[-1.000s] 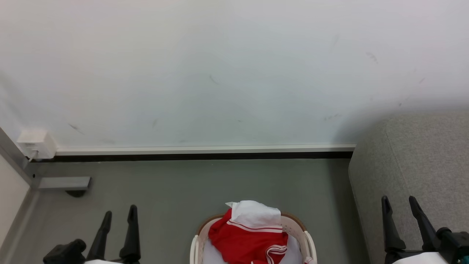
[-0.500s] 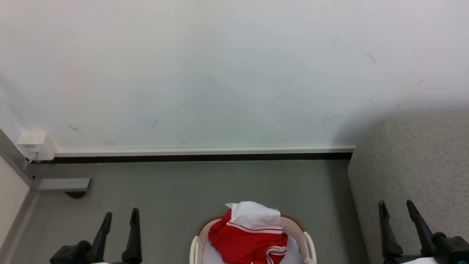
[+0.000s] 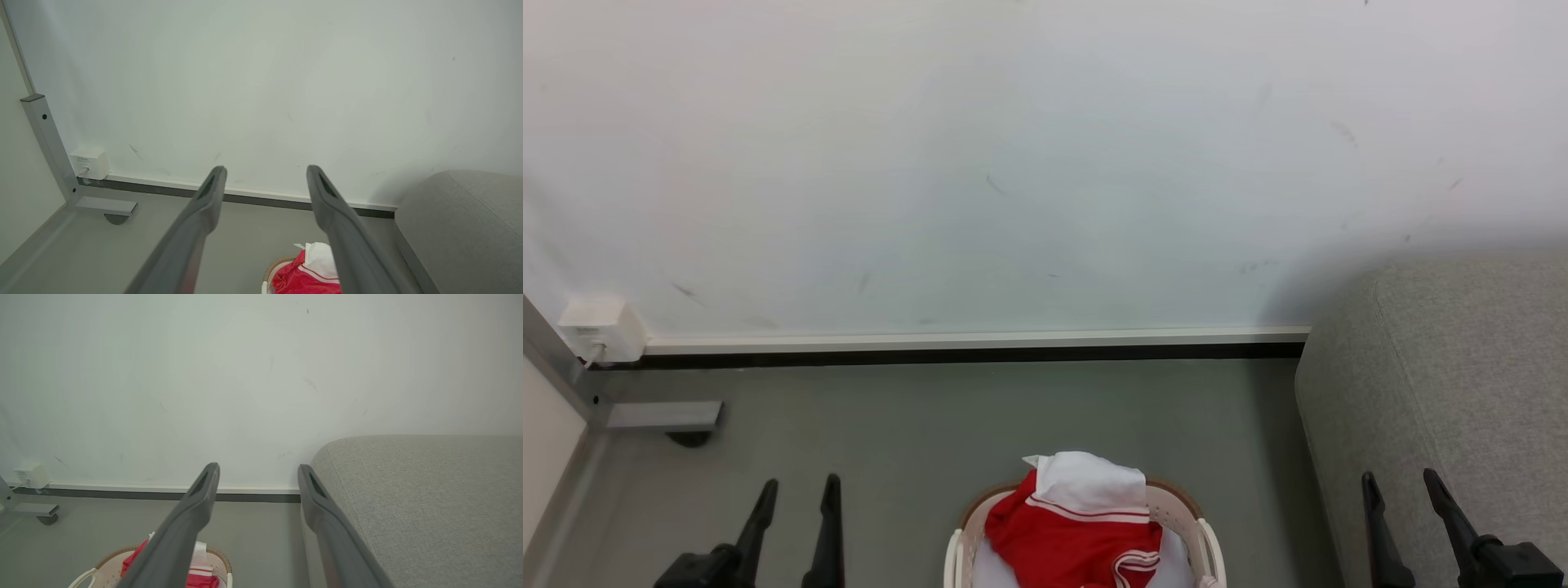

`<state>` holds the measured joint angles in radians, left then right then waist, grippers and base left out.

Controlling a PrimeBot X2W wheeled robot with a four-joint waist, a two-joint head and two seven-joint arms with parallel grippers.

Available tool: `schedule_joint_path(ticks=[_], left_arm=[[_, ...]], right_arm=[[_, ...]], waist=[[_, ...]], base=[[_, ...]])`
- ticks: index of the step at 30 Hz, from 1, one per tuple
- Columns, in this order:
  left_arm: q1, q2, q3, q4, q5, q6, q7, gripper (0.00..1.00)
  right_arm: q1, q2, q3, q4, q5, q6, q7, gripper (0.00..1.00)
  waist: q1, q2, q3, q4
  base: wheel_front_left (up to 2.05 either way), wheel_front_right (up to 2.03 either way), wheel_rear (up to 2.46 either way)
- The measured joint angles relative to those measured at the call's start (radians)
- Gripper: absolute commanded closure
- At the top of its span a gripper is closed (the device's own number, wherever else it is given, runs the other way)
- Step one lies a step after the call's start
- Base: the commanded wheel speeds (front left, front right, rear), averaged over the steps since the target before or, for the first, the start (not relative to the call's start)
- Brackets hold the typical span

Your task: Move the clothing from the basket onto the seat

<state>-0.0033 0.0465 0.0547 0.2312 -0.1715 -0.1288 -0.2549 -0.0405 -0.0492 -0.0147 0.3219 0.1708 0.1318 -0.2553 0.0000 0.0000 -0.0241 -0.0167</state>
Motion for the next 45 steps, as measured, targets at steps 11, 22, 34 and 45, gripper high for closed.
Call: schedule_joint_path(ticks=[11, 22, 34, 45], left_arm=[[0.002, 0.002, -0.003, 0.02, 0.021, -0.002, -0.009, 0.0], [0.001, 0.005, -0.012, 0.029, 0.004, -0.002, -0.009, 0.0], [0.001, 0.011, -0.018, 0.031, -0.006, -0.002, -0.009, 0.0], [-0.044, 0.019, -0.073, 0.039, -0.016, -0.002, -0.009, 0.0]], right_arm=[[-0.001, 0.0, 0.0, 0.027, 0.004, 0.0, -0.009, 0.0], [-0.006, 0.0, 0.005, 0.035, 0.01, 0.0, -0.009, 0.0], [-0.013, 0.0, 0.01, 0.036, 0.01, 0.0, -0.009, 0.0], [-0.032, 0.0, 0.02, 0.016, 0.007, 0.0, -0.01, 0.0]], waist=[[0.0, 0.0, -0.004, 0.002], [0.0, 0.0, -0.001, 0.003], [0.0, 0.0, 0.005, -0.01], [0.0, 0.0, 0.049, -0.049]], base=[[0.0, 0.0, 0.0], [0.0, 0.0, 0.0], [0.0, 0.0, 0.0], [0.0, 0.0, 0.0]])
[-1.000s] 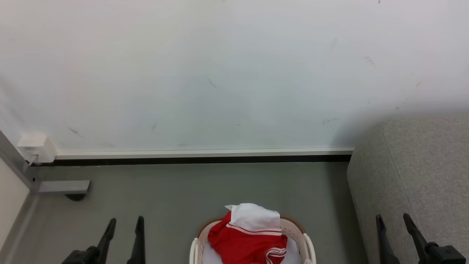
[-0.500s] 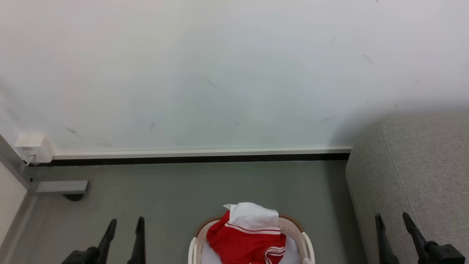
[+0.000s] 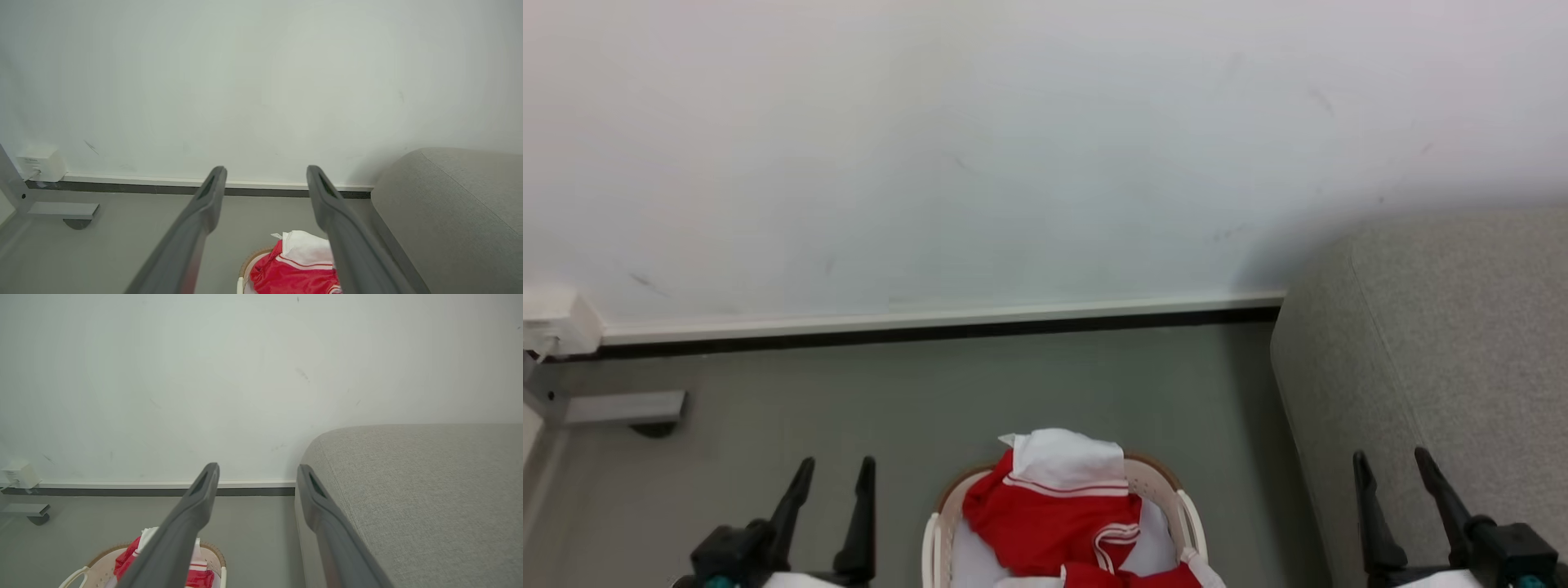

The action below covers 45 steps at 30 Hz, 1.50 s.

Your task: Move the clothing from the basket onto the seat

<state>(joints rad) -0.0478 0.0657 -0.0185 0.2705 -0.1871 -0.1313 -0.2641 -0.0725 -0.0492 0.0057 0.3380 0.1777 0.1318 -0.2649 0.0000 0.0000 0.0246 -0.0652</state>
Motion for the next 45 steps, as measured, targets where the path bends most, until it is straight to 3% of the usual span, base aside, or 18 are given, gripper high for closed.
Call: schedule_joint_path(ticks=[7, 15, 26, 36, 45], left_arm=[[-0.131, 0.023, -0.133, 0.042, -0.01, 0.0, 0.0, 0.0], [-0.371, 0.054, -0.368, 0.227, -0.056, 0.0, 0.002, 0.0], [-0.601, 0.041, -0.637, 0.44, -0.238, 0.0, 0.171, 0.0], [-0.677, 0.061, -0.772, 0.568, -0.408, 0.0, 0.272, 0.0], [-0.731, 0.078, -0.842, 0.598, -0.525, 0.0, 0.255, 0.0]], right_arm=[[-0.065, 0.0, -0.006, -0.052, -0.002, 0.0, 0.0, 0.0], [-0.177, 0.0, 0.014, -0.115, 0.0, 0.0, 0.0, 0.0], [-0.281, -0.001, 0.036, -0.199, 0.001, 0.0, 0.0, 0.0], [-0.296, -0.001, 0.038, -0.256, 0.012, 0.0, 0.0, 0.0], [-0.313, -0.001, 0.032, -0.282, 0.015, 0.0, 0.0, 0.0]], waist=[[0.0, 0.0001, 0.112, -0.019], [0.0002, 0.0, 0.294, -0.033], [0.0003, 0.0, 0.521, -0.062], [0.0003, 0.0, 0.666, -0.091], [0.0002, 0.0, 0.74, -0.092]], base=[[0.0, 0.0, 0.0], [0.0, 0.0, 0.0], [0.0, 0.0, 0.0], [0.0, 0.0, 0.0], [0.0, 0.0, 0.0]])
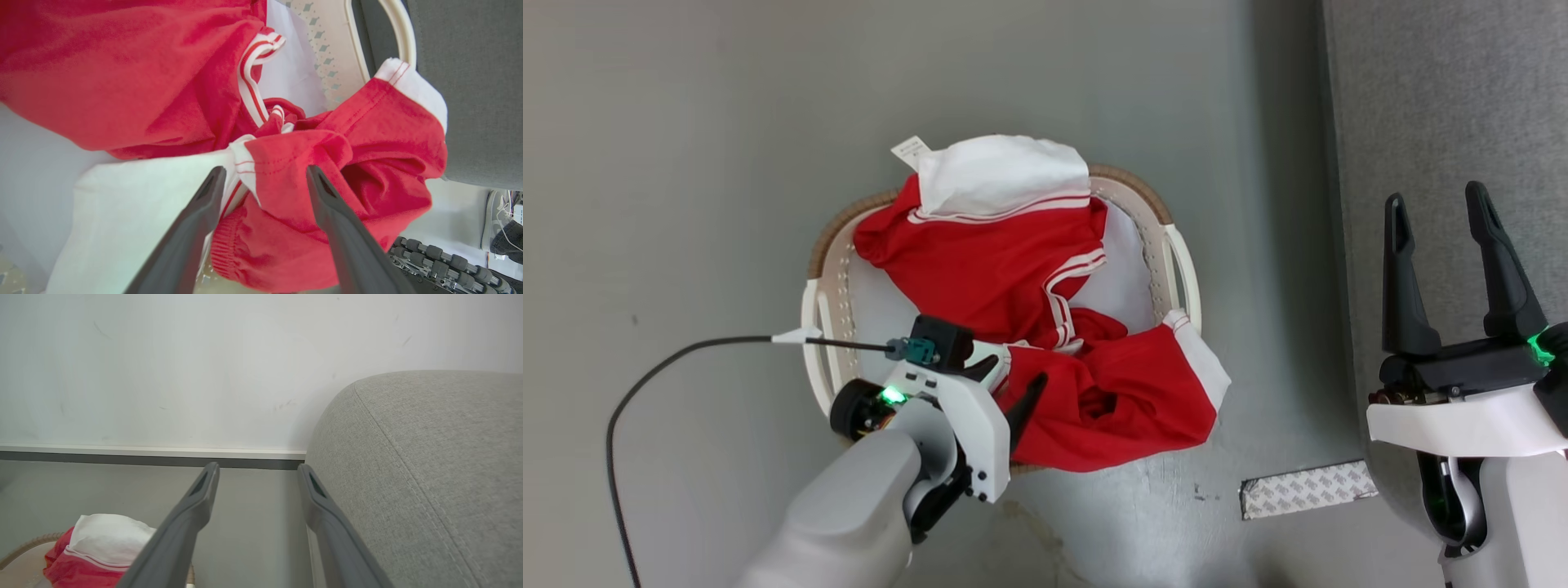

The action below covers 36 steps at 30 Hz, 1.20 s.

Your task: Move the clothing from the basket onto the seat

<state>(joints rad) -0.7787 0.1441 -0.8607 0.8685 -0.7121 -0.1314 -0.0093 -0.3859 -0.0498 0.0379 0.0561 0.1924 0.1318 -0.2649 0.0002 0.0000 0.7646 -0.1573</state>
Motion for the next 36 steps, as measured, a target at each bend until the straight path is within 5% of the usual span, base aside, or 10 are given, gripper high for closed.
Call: schedule_joint_path(ticks=[14, 15, 17, 26, 36], left_arm=[[-0.058, 0.027, -0.129, -0.019, -0.142, 0.0, -0.013, 0.0], [-0.06, 0.028, -0.141, -0.022, -0.153, 0.0, -0.02, 0.13], [-0.065, 0.029, -0.162, -0.023, -0.167, 0.0, -0.029, 1.0], [-0.078, 0.028, -0.224, -0.007, -0.235, 0.0, -0.118, 1.0], [0.027, 0.08, -0.218, -0.09, -0.349, 0.0, -0.235, 1.0]], right_arm=[[-0.013, 0.0, 0.009, -0.017, 0.003, 0.0, 0.0, 0.0], [-0.013, 0.0, 0.01, -0.018, 0.003, 0.0, 0.0, 0.0], [-0.013, 0.0, 0.009, -0.019, 0.004, 0.0, 0.0, 0.0], [-0.013, 0.0, -0.002, -0.001, 0.004, 0.0, 0.0, 0.0], [0.046, 0.0, -0.004, 0.07, 0.003, 0.0, 0.0, 0.0]], waist=[[-0.0001, 0.0, 0.082, -0.025], [-0.0001, 0.0, 0.086, -0.027], [-0.0001, 0.0, 0.092, -0.031], [-0.0001, 0.0, 0.056, -0.023], [-0.0002, 0.0, -0.128, 0.008]], base=[[0.0, 0.0, 0.0], [0.0, 0.0, 0.0], [0.0, 0.0, 0.0], [0.0, 0.0, 0.0], [0.0, 0.0, 0.0]])
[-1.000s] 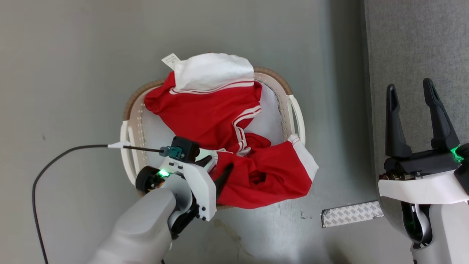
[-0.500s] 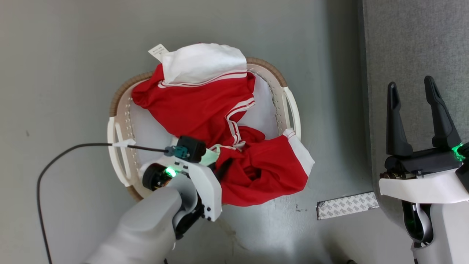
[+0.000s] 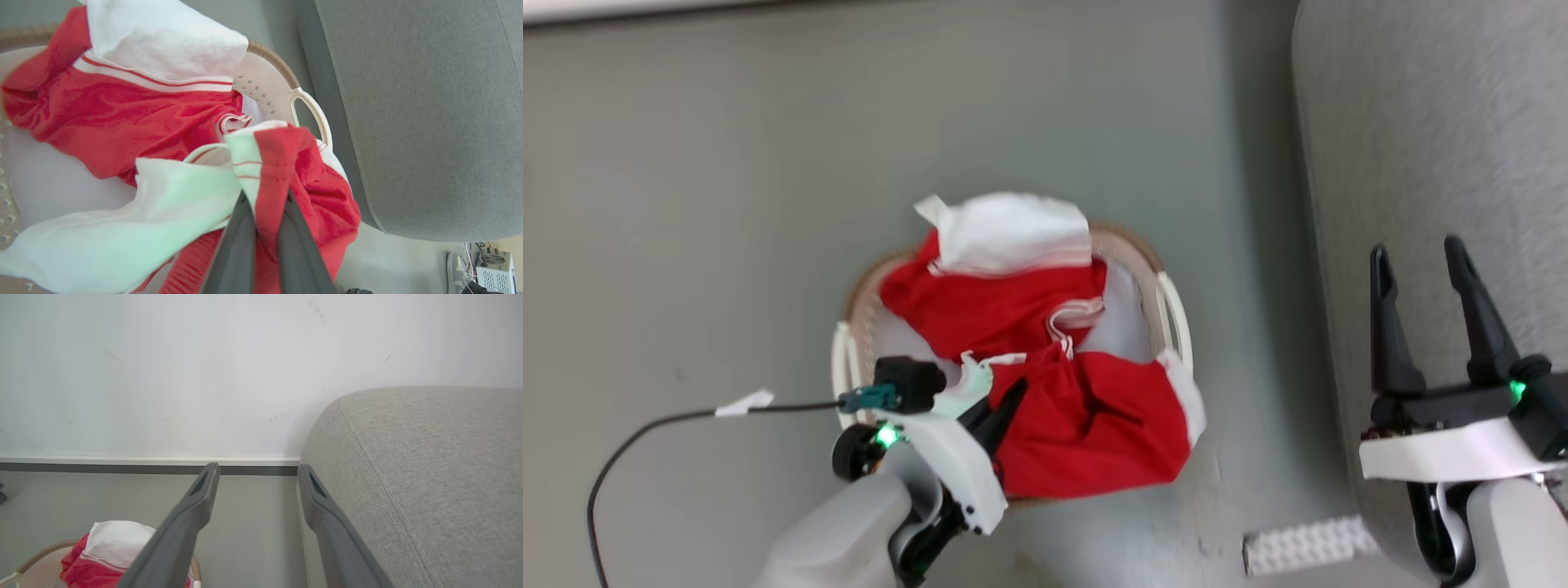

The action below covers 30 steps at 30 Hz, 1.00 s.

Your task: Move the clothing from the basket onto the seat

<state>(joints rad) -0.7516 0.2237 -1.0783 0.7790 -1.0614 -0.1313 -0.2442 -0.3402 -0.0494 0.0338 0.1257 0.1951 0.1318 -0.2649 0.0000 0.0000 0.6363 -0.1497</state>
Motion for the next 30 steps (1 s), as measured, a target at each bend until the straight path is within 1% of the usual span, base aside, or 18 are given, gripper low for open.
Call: schedule_joint_path(ticks=[3, 5, 7, 10, 17, 23, 26, 29, 30], left_arm=[[0.037, 0.013, 0.02, -0.026, -0.007, 0.0, -0.013, 1.0], [0.065, 0.017, 0.049, -0.048, -0.007, 0.001, -0.017, 1.0], [0.091, 0.022, 0.091, -0.085, 0.003, 0.013, -0.017, 1.0], [0.131, 0.04, 0.164, -0.164, 0.058, 0.05, -0.019, 1.0], [0.259, 0.084, 0.271, -0.332, 0.16, 0.132, -0.02, 1.0], [0.351, 0.113, 0.347, -0.454, 0.239, 0.194, -0.02, 1.0], [0.397, 0.121, 0.387, -0.504, 0.275, 0.223, -0.02, 1.0], [0.434, 0.132, 0.433, -0.551, 0.315, 0.239, -0.02, 1.0], [0.451, 0.136, 0.463, -0.572, 0.337, 0.243, -0.02, 1.0]], right_arm=[[0.027, 0.0, -0.005, 0.022, -0.004, 0.0, 0.0, 0.0], [0.053, 0.0, -0.009, 0.039, -0.011, 0.0, 0.0, 0.0], [0.079, 0.0, -0.014, 0.052, -0.013, 0.0, 0.0, 0.0], [0.116, 0.0, -0.02, 0.07, -0.017, 0.0, 0.0, 0.0], [0.183, 0.0, -0.016, 0.112, -0.027, 0.0, 0.0, 0.0], [0.228, 0.0, -0.015, 0.136, -0.034, 0.0, 0.0, 0.0], [0.256, 0.0, -0.018, 0.145, -0.039, 0.0, 0.0, 0.0], [0.275, -0.001, -0.024, 0.146, -0.043, 0.0, 0.0, 0.0], [0.284, -0.002, -0.027, 0.146, -0.044, 0.0, 0.0, 0.0]], waist=[[-0.0001, 0.0, -0.076, 0.011], [-0.0002, 0.0, -0.13, 0.019], [-0.0002, 0.0, -0.184, 0.026], [-0.0002, 0.0, -0.264, 0.039], [-0.0004, 0.0, -0.433, 0.061], [-0.0004, 0.0, -0.548, 0.07], [-0.0004, 0.0, -0.596, 0.074], [-0.0004, 0.0, -0.631, 0.078], [-0.0003, 0.0001, -0.646, 0.082]], base=[[0.0, 0.0, 0.0], [0.0, 0.0, 0.0], [0.0, 0.0, 0.0], [0.0, 0.0, 0.0], [0.0, 0.0, 0.0], [0.0, 0.0, 0.0], [0.0, 0.0, 0.0], [0.0, 0.0, 0.0], [0.0, 0.0, 0.0]])
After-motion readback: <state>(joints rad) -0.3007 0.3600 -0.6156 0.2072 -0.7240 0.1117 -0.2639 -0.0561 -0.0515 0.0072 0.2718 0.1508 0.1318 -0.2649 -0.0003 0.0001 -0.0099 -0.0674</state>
